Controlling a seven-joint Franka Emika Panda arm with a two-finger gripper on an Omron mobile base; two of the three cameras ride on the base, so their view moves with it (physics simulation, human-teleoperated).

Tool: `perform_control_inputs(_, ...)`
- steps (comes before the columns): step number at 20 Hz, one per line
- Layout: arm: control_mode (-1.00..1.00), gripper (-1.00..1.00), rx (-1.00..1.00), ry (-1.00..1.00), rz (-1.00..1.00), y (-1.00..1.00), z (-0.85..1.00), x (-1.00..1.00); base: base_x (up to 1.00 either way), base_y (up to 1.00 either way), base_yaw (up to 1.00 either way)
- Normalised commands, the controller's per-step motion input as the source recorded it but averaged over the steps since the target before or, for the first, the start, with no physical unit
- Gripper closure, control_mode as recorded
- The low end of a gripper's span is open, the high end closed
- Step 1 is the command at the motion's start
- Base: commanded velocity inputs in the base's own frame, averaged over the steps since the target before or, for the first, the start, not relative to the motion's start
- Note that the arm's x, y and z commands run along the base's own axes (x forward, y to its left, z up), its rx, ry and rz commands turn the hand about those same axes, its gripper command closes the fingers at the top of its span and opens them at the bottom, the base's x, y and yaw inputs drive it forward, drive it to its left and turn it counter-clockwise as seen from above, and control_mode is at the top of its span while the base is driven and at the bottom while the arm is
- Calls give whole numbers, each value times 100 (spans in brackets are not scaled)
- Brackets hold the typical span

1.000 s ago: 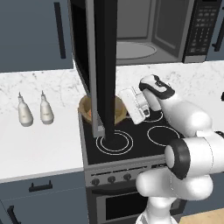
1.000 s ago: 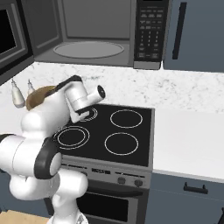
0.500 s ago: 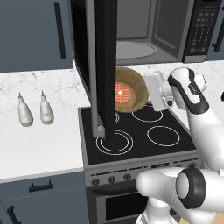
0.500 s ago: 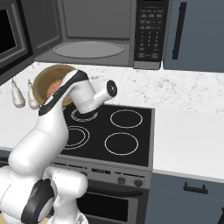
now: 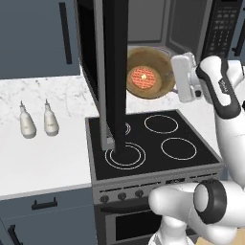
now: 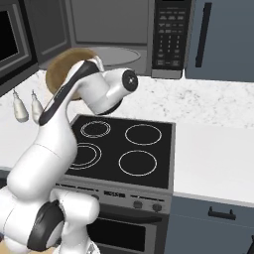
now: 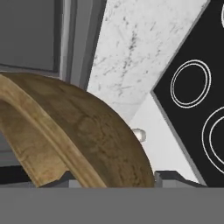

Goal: Open the microwave, place the bowl with waffle inside the microwave, then close the microwave door and turn it on.

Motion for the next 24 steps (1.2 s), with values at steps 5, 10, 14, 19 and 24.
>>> perform_control_inputs(5,-100,100,3,4,0,0,4,8,0,0,0)
perform_control_inputs(10,-100,100,13,3,-1,-17,72,14,0,0,0)
perform_control_inputs(14,-100,100,5,16,-9,-4,78,56,0,0,0)
perform_control_inputs(19,-100,100,0,10,-10,0,33,80,0,0,0)
perform_control_inputs(24,-100,100,0,0,-7,0,16,91,0,0,0)
